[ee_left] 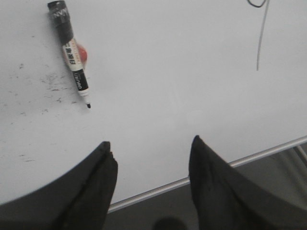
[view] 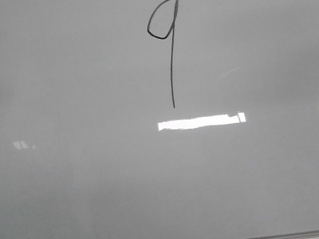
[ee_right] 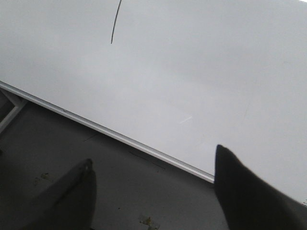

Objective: Write number 9 on whiteboard

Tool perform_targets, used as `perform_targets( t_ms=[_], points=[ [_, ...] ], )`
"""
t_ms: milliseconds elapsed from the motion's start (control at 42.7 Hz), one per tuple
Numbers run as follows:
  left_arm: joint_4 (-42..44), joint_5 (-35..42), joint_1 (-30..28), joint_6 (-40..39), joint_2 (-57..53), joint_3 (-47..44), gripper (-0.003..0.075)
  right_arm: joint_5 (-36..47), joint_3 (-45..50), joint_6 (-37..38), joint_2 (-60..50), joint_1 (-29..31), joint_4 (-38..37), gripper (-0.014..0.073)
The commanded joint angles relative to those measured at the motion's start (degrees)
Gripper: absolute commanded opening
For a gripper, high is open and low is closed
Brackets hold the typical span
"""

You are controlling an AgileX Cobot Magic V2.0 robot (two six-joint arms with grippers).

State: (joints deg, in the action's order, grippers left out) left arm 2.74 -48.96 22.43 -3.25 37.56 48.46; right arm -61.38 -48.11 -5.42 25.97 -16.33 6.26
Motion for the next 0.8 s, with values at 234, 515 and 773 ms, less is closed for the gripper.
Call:
perform_targets(
  t_ms=[234, 515, 773],
  points=[
    [1.3, 1.0, 1.9, 4.3, -2.1, 2.0, 0.0349, 2.3, -1.1, 0.0, -0.6, 0.3, -0.3, 0.0538],
    [-0.1, 1.1, 1.9, 5.7, -2.1, 2.0, 0.0346, 2.3, -1.1, 0.0, -0.6, 0.3, -0.4, 0.0538],
    [-0.8, 1.2, 1.9, 6.0, -2.1, 2.0, 0.0249, 2.3, -1.1, 0.0, -0.6, 0.3, -0.4, 0.0538]
  ],
)
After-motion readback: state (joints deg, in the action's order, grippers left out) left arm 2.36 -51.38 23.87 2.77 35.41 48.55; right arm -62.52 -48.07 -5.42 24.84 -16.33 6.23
